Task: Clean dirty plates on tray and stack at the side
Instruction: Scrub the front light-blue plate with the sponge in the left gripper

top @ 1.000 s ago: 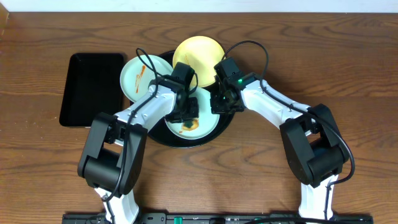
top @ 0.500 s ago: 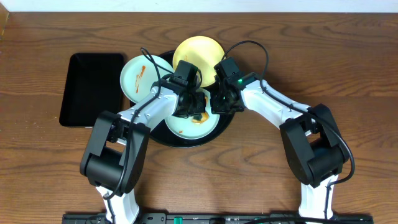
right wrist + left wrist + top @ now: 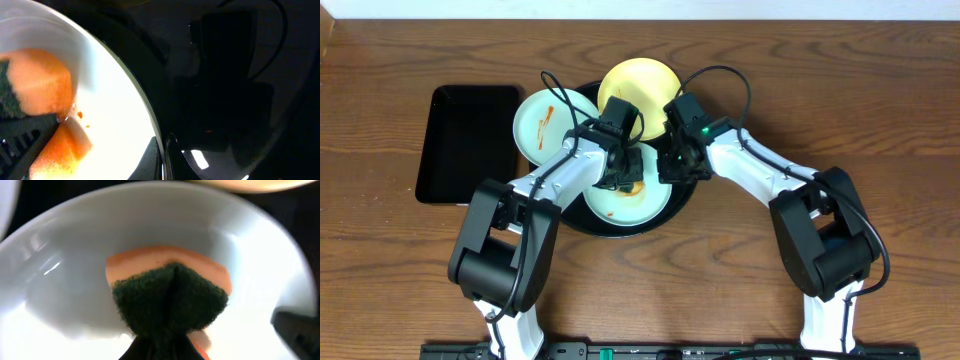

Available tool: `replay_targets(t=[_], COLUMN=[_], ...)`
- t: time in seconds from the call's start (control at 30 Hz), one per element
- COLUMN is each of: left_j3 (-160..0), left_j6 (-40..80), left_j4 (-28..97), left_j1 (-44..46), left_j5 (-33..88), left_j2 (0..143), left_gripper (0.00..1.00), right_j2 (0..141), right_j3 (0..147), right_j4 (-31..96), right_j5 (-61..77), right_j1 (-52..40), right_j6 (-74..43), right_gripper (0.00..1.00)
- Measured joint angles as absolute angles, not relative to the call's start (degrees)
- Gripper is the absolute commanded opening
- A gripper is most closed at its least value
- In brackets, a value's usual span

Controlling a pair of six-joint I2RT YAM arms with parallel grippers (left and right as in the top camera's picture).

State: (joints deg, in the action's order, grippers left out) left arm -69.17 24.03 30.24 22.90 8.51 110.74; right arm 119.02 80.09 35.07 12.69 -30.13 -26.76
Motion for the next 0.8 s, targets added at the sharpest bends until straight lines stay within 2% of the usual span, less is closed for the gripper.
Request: replay_targets(t=[0.37,0.8], left_j3=[-70.98,-72.9], left_j6=[24.64,24.77], left_j4=[41.89,43.55], left_j1=[22.92,22.92], left_j5=[4.05,-10.39], left_j2=[110.48,110.63], left_gripper=[0.07,0.07], right_j2=[119.11,119.11], right_j3=[80.09,80.09], right_j4=[35.09,35.09], right_j5=[13.15,13.17], right_j1=[-30.35,-30.35], right_j6=[-26.76,-26.76], right_gripper=[0.01,0.01])
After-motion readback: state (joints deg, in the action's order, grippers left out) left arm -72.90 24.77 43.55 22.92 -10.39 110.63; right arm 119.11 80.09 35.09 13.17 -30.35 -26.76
